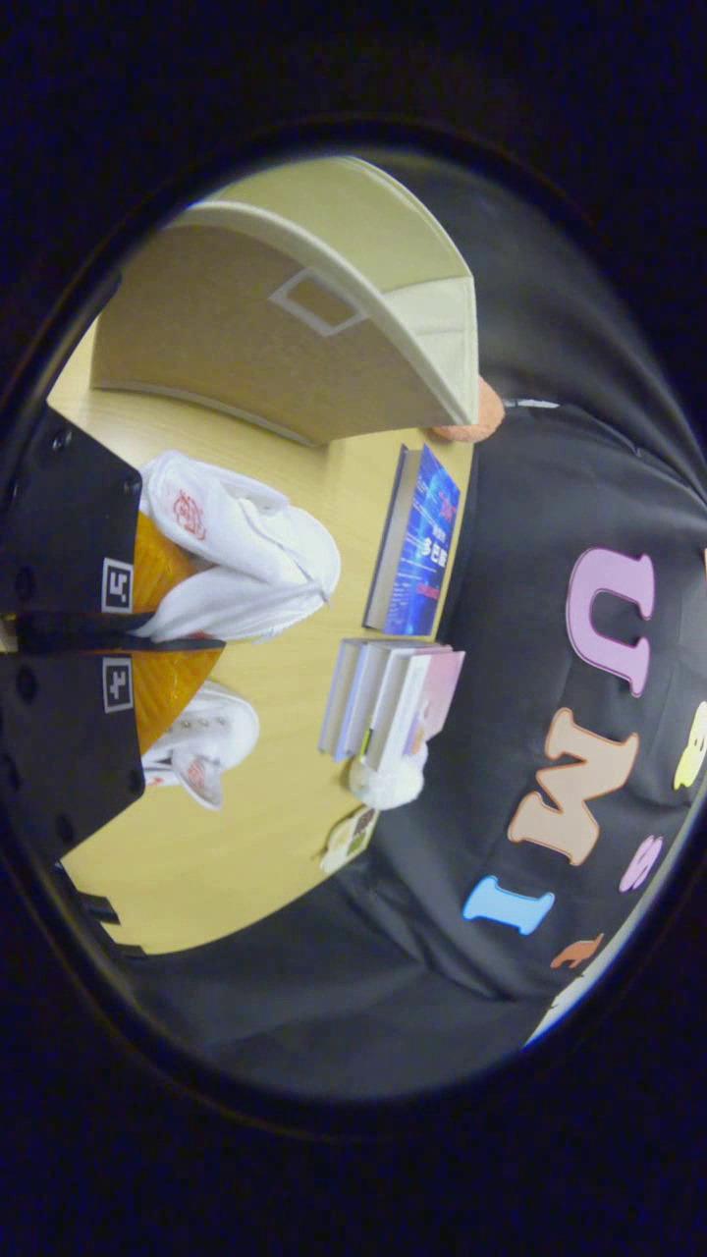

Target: Open the storage box then place both shoes into the box .Put the left shoe in first, then the right shoe, with the right side of both shoes facing outward in a uniform manner.

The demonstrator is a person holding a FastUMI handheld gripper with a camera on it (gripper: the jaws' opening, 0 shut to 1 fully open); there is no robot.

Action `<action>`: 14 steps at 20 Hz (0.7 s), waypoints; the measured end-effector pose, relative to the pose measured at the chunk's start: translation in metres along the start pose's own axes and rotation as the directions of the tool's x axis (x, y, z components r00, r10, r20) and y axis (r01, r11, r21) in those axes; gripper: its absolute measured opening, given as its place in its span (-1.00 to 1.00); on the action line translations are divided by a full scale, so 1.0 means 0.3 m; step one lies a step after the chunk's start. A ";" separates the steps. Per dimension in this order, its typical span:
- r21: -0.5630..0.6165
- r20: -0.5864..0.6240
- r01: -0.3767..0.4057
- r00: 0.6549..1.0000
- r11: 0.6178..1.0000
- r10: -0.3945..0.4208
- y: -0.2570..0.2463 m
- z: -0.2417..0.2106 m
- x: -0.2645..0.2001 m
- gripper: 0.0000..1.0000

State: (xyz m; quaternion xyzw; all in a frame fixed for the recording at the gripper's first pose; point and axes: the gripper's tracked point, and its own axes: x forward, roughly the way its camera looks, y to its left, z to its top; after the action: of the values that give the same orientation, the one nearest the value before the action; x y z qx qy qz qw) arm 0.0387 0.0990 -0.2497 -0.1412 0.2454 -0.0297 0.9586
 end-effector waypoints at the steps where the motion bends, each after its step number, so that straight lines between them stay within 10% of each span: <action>1: 0.004 0.022 0.026 0.999 1.000 -0.026 -0.016 0.052 -0.027 -0.95; 8: 0.049 0.234 0.099 0.966 0.994 -0.108 -0.009 0.494 -0.280 -0.96; 14: 0.123 0.304 -0.002 0.952 0.992 -0.036 0.246 0.685 -0.436 -0.95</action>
State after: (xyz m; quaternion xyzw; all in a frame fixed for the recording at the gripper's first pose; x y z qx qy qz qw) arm 0.0213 0.2388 -0.0378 -0.0873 0.0907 -0.0306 0.9916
